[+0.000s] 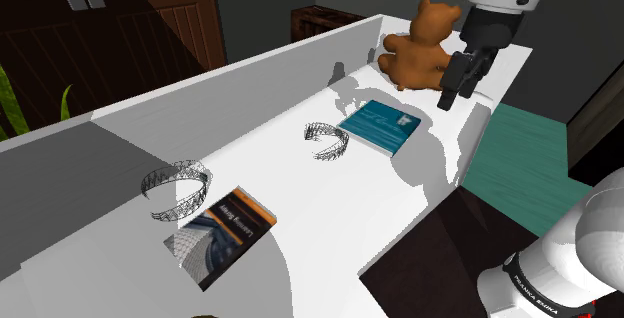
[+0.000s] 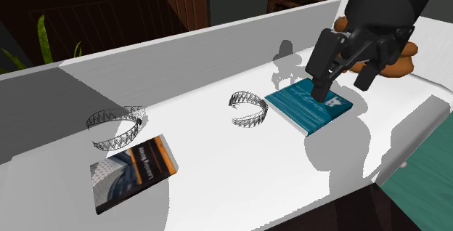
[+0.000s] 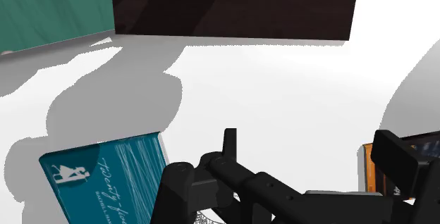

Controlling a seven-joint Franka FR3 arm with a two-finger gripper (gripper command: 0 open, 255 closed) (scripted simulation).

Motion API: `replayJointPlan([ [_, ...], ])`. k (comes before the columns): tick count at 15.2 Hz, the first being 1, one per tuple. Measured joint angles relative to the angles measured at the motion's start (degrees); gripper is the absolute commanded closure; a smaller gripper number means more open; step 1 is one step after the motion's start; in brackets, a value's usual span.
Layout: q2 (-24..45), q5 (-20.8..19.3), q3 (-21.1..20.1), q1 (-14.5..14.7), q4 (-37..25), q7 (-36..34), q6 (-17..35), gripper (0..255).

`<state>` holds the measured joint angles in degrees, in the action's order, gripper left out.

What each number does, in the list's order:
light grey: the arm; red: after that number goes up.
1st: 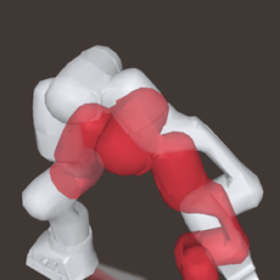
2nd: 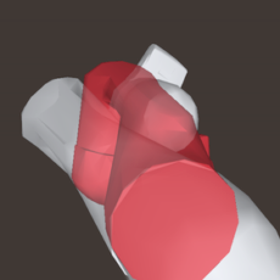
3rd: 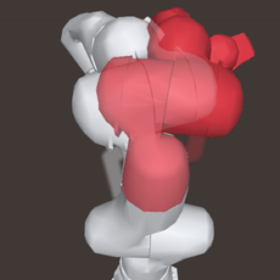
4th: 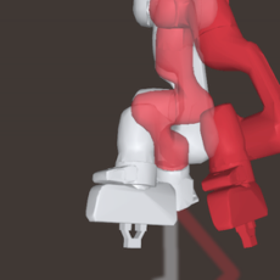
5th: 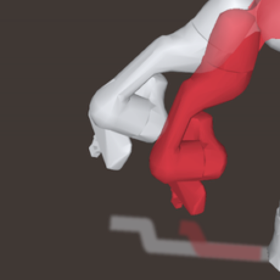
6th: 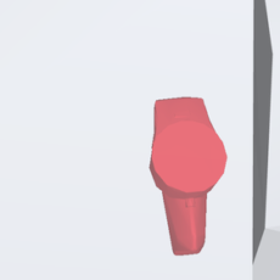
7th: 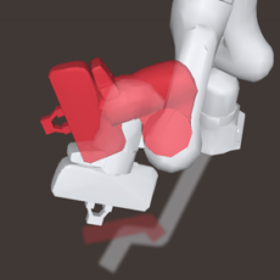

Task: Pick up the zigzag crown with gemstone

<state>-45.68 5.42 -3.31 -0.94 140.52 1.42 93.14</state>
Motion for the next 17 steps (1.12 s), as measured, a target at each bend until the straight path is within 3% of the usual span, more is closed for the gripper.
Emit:
replayJointPlan([
  [5, 5.0, -0.1, 0.6, -0.9, 0.6, 0.0, 5.2, 0],
  [17, 31.4, 1.3, 1.6, -3.2, -5.7, -1.4, 24.0, 0],
])
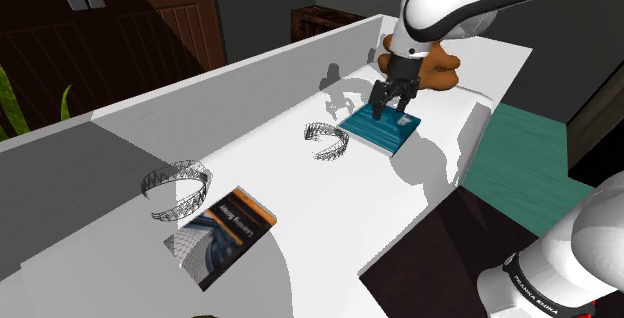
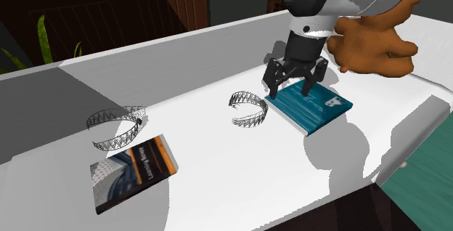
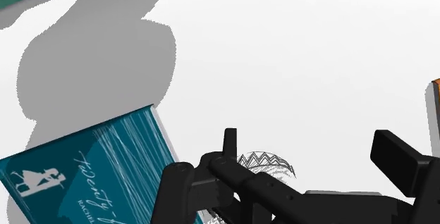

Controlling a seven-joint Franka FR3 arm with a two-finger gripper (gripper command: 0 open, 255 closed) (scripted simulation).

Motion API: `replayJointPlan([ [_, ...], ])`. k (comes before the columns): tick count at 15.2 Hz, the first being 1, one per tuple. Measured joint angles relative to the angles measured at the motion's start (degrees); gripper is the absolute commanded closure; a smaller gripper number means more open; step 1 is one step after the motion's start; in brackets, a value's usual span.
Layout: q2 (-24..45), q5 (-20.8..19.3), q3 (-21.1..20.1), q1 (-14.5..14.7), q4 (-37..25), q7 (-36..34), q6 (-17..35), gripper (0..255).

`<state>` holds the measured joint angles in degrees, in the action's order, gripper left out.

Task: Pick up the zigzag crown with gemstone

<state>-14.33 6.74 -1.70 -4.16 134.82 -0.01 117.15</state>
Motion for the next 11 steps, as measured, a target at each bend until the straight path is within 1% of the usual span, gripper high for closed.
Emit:
replayJointPlan([
  [6, 13.5, 1.0, 1.4, -1.2, -6.7, 0.5, 6.2, 0],
  [11, 24.6, 2.4, 1.8, -1.8, -14.3, -0.1, 9.1, 0],
])
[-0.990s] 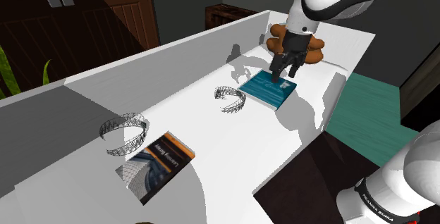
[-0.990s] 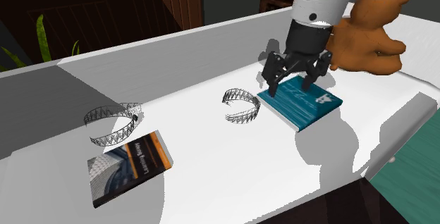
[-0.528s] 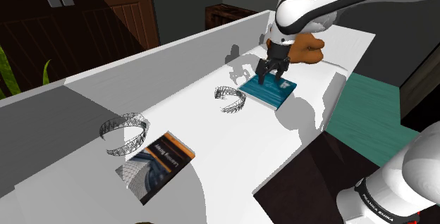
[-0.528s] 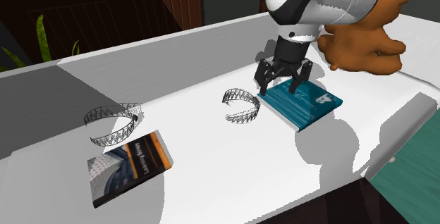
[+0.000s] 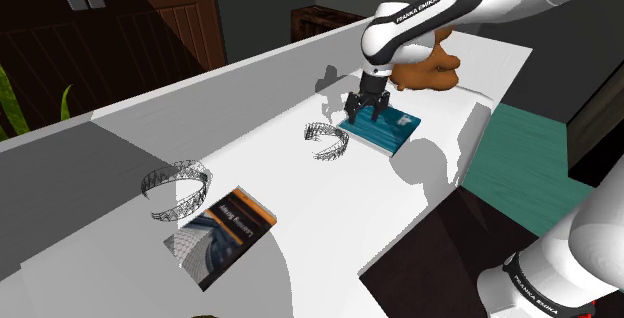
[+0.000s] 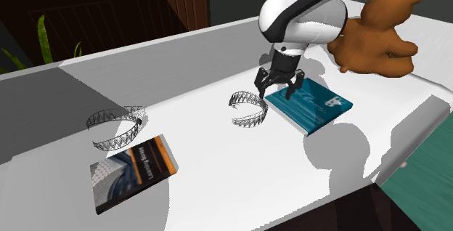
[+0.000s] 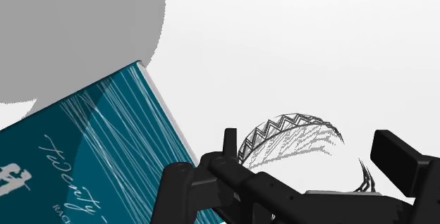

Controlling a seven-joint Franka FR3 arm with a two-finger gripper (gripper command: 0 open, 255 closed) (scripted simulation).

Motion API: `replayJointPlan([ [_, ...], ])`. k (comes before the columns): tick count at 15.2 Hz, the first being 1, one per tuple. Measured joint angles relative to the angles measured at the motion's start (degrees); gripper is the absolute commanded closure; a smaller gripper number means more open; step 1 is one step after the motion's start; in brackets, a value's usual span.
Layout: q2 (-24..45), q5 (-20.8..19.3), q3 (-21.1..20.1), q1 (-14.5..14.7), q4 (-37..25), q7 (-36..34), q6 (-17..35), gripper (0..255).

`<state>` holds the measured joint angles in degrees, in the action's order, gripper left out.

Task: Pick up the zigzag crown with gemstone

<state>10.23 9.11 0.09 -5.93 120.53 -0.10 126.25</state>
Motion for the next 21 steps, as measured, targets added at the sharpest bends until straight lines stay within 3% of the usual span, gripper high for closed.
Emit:
replayJointPlan([
  [11, 24.7, 2.9, 0.9, -2.6, -22.5, -0.6, 0.9, 0],
  [19, 30.6, 3.5, 0.6, -3.1, -25.1, 0.1, 3.9, 0],
  [20, 30.6, 3.5, 0.6, -3.1, -25.1, 0.1, 4.1, 255],
  [21, 30.5, 3.5, 0.7, -3.1, -25.2, 0.0, 4.0, 255],
])
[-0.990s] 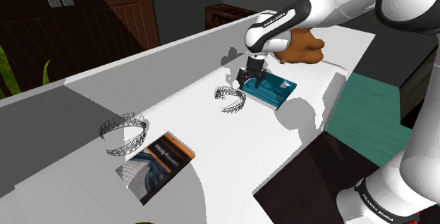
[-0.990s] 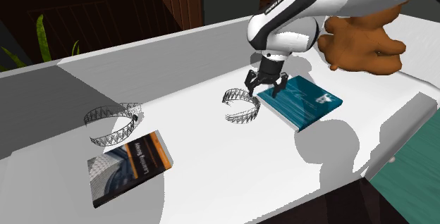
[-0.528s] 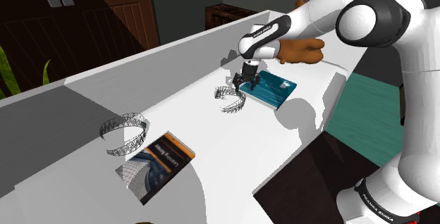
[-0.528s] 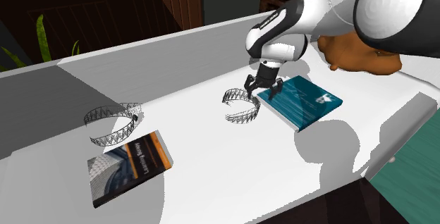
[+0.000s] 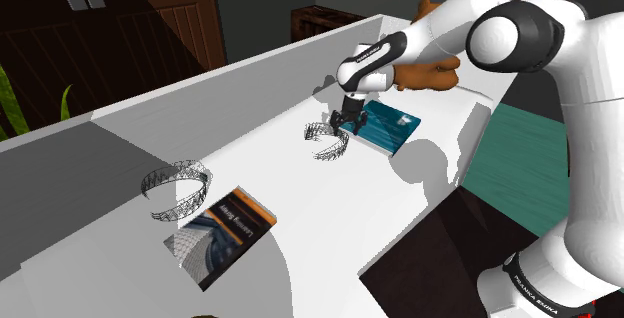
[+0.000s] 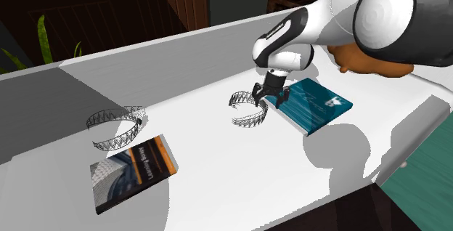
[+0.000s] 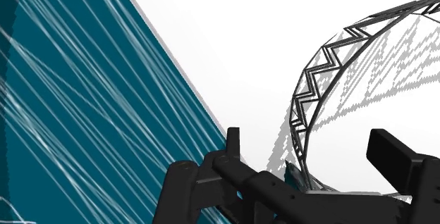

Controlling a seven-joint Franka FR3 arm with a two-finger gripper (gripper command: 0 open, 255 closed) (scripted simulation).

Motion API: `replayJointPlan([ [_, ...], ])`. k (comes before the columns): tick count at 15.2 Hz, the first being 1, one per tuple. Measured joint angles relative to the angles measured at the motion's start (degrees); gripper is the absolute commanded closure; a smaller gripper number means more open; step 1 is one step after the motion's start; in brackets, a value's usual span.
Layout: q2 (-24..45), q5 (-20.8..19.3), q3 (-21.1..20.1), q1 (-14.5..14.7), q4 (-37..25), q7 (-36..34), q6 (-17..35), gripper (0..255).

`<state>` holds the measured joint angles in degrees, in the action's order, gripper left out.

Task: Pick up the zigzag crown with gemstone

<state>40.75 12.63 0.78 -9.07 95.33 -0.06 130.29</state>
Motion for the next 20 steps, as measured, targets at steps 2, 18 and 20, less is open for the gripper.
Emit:
replayJointPlan([
  [2, -0.2, 0.0, 0.2, -0.1, 0.0, 0.0, -0.2, 255],
  [18, -3.6, -0.4, 0.2, 0.2, 0.3, -0.7, -3.4, 255],
  [20, -4.7, -0.5, 0.3, 0.2, 0.6, -0.8, -4.3, 255],
])
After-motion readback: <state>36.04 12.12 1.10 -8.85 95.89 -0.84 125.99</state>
